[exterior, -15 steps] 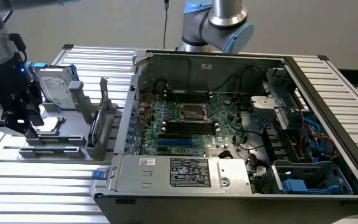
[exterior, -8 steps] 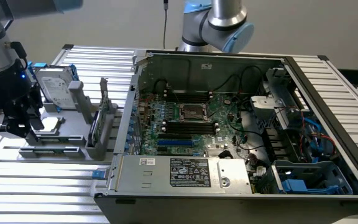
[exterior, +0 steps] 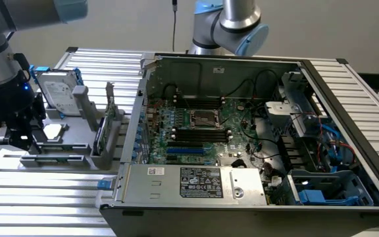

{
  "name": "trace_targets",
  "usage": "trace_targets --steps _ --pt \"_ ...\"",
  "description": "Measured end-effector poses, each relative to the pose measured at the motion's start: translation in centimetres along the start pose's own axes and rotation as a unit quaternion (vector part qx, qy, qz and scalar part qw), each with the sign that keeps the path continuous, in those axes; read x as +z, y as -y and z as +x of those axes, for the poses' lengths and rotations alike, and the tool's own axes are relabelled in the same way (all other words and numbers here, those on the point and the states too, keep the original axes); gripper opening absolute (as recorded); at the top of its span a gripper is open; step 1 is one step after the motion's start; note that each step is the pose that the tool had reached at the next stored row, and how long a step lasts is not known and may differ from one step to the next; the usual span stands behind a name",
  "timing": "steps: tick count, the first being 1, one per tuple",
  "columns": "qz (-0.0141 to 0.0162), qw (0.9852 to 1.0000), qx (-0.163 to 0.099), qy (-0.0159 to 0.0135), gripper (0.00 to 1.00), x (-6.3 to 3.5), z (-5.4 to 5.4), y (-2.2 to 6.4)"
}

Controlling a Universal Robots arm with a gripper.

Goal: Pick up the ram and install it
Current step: 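Pick up the ram and move it above insertion slot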

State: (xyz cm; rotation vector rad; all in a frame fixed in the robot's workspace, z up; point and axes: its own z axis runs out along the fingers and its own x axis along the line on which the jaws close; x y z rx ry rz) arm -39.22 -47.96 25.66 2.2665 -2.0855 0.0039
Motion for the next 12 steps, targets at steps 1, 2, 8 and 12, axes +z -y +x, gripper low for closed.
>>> trace_targets --steps 1,2,8,12 --pt "0.0001 1.0 0.0 0.0 0.42 0.19 0.0 -0.02" --pt "0.0 1.0 0.0 0.0 0.42 0.36 0.0 -0.03" --pt "-0.0001 1.0 0.002 0.0001 0.42 1.46 -0.1 -0.03" --pt "-0.0001 1.0 0.003 0.0001 0.42 2.19 -0.1 0.0"
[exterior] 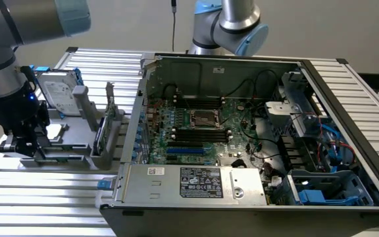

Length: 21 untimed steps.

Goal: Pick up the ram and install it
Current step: 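Pick up the ram and move it above insertion slot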

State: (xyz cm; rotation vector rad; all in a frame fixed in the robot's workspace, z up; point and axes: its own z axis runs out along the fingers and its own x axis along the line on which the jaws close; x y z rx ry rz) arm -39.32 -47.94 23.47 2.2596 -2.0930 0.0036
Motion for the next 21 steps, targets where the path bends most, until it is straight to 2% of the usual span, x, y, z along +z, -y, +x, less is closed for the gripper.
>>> trace_targets --steps 21 --pt "0.0 1.0 0.0 0.0002 0.42 3.7 -0.5 0.59"
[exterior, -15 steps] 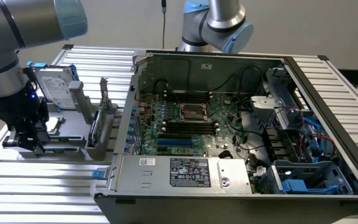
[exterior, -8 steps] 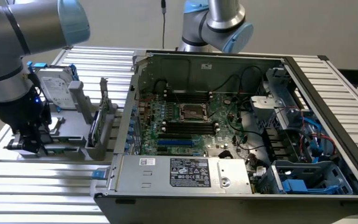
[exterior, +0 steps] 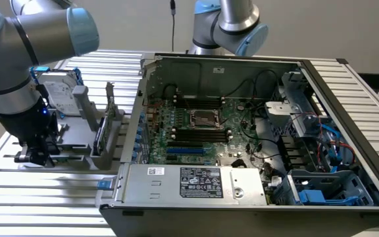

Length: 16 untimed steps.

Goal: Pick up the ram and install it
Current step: 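Pick up the ram and move it above insertion slot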

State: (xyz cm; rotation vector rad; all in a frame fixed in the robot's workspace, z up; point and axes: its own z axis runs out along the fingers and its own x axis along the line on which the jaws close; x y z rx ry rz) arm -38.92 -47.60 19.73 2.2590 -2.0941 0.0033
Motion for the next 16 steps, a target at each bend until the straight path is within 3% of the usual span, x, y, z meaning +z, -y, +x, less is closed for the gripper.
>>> trace_targets --steps 4,5,7,8,16 --pt "0.0 1.0 0.0 0.0004 0.42 0.24 -0.09 0.02" --pt "0.0 1.0 0.0 0.0005 0.34 0.29 -0.1 0.02" --pt "0.0 1.0 0.0 0.0005 0.34 0.35 -0.12 0.02" --pt "0.0 1.0 0.0 0.0006 0.27 0.37 -0.13 0.02" --pt "0.0003 1.0 0.0 0.0036 0.27 0.44 -0.14 0.02"
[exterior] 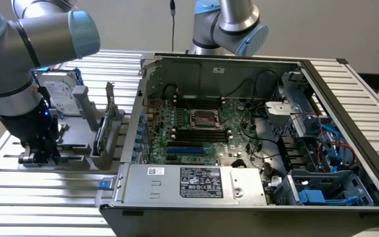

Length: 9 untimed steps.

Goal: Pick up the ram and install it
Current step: 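Pick up the ram and move it above insertion slot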

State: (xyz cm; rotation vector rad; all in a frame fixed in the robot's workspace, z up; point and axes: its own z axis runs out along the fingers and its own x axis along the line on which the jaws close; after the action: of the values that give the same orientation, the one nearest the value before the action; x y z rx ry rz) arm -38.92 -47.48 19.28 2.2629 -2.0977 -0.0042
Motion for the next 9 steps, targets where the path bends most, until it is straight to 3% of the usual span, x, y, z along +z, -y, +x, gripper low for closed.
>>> trace_targets --steps 1,2,9 --pt "0.0001 1.0 0.0 0.0007 0.27 0.0 0.0 0.0" --pt "0.0002 1.0 0.0 0.0014 0.18 0.01 -0.01 0.0" --pt "-0.0002 1.0 0.0 0.0016 0.15 0.0 0.01 0.01"
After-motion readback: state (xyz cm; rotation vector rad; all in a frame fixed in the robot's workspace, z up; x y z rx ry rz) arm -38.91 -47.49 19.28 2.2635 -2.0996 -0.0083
